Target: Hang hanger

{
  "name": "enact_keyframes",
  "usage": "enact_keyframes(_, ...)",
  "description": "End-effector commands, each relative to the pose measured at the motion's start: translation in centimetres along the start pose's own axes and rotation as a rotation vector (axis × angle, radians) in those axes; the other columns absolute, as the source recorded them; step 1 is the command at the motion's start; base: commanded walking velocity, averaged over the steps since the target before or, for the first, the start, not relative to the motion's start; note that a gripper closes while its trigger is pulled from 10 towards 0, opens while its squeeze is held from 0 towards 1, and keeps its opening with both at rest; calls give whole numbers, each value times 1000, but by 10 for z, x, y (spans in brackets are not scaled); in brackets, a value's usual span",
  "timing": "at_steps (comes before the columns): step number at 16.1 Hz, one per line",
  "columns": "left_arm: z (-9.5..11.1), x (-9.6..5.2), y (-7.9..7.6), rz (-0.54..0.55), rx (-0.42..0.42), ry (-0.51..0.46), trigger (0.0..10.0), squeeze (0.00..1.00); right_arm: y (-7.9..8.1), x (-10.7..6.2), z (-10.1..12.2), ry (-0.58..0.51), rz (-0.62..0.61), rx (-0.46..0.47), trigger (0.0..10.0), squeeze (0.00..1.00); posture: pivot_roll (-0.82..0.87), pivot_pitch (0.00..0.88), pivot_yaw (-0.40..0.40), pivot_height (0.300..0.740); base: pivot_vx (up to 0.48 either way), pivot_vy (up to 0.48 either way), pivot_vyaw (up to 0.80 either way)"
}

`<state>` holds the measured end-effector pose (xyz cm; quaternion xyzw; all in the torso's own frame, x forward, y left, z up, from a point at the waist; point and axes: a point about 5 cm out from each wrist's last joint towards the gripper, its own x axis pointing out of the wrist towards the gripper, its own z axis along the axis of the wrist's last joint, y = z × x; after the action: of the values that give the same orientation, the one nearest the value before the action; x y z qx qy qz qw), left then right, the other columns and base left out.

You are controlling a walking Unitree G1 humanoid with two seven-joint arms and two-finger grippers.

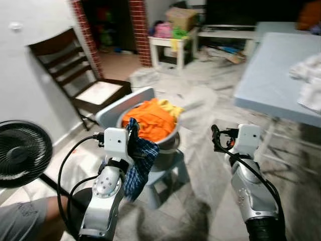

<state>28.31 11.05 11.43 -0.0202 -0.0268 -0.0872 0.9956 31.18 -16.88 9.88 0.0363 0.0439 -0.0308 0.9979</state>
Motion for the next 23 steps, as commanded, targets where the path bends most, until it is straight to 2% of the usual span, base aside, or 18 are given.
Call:
enact_keyframes(1, 7, 4, 3, 2, 7, -32, 10000, 0, 15, 5, 10, -42, 46, -3, 10000, 0, -100, 0, 153, 740, 0, 0, -800)
enact_keyframes(3, 7, 5, 5, 6, 11, -37, 10000, 0, 11, 5, 8, -27, 27, 6, 10000, 0, -97, 0, 149, 740, 0, 0, -800)
enact_keyframes(4, 8, 4, 6, 5, 15, -43, 10000, 0, 9, 6, 7, -16, 37, 39, 10000, 0, -94, 0, 148, 740, 0, 0, -800)
enact_keyframes(10, 8, 5, 4, -10, 22, -47, 10000, 0, 10, 6, 8, -22, 68, 58, 10000, 0, -102, 0, 151, 740, 0, 0, -800)
enact_keyframes(13, 8, 5, 4, -14, 25, -47, 10000, 0, 10, 5, 8, -20, 73, 60, 10000, 0, -103, 0, 151, 740, 0, 0, -165)
enact_keyframes(18, 7, 5, 1, -20, 25, -43, 10000, 0, 9, 4, 8, -15, 75, 59, 10000, 0, -108, 0, 150, 740, 0, -269, -160)
enact_keyframes(23, 5, 4, 1, -20, 25, -38, 10000, 0, 8, 3, 8, -12, 75, 58, 10000, 0, -112, 0, 147, 740, 0, -272, -800)
